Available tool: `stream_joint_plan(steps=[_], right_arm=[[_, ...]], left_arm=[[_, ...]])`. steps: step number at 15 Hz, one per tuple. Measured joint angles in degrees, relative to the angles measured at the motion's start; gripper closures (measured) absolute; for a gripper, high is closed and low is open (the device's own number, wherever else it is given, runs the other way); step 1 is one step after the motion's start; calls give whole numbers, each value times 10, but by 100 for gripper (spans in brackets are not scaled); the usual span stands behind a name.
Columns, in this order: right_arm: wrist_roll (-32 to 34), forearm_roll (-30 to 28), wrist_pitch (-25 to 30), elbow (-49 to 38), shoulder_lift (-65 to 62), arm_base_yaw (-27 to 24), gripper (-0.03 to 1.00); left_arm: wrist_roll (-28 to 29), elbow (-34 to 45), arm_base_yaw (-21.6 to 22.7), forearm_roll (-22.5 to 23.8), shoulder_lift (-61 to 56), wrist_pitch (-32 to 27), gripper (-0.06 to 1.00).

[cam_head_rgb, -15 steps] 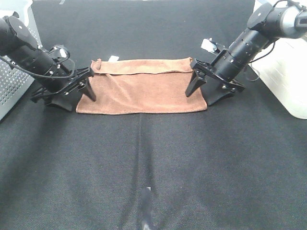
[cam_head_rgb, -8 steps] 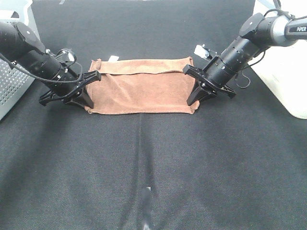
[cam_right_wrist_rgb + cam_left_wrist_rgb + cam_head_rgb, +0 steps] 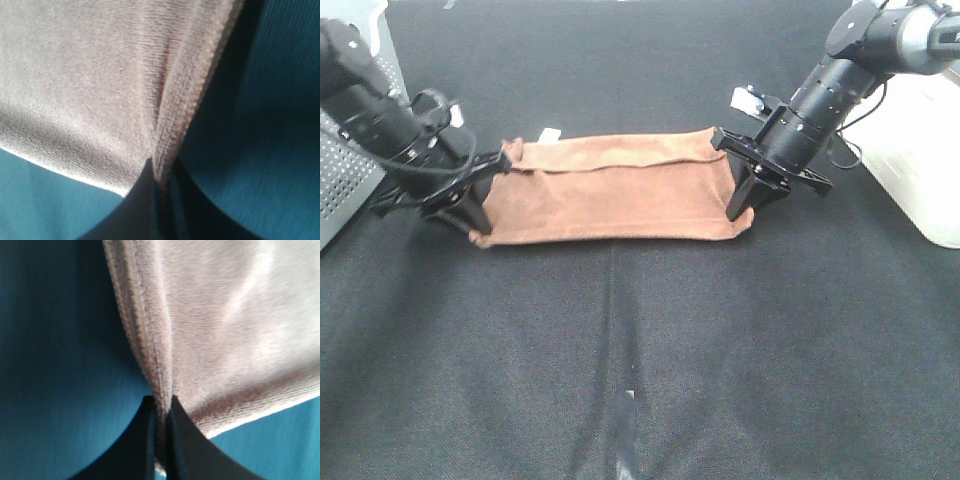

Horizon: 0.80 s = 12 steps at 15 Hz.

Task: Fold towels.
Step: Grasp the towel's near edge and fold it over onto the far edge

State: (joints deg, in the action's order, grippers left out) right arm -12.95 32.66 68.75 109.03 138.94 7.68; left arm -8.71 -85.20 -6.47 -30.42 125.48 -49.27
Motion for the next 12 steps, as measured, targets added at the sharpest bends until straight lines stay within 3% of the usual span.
stream_joint_plan(steps=[5,9,12], right_arm=[[-28,30,-92,-275,-132,5,97],[-61,48,-119,-366,-152,5,97],[-77,53,-128,-375,-152,6,97]], left_arm=[[-10,193,-7,9,-98,56,92],[-10,260,-23,9,-117,76,92],[-10,257,-23,7,-118,78,92]])
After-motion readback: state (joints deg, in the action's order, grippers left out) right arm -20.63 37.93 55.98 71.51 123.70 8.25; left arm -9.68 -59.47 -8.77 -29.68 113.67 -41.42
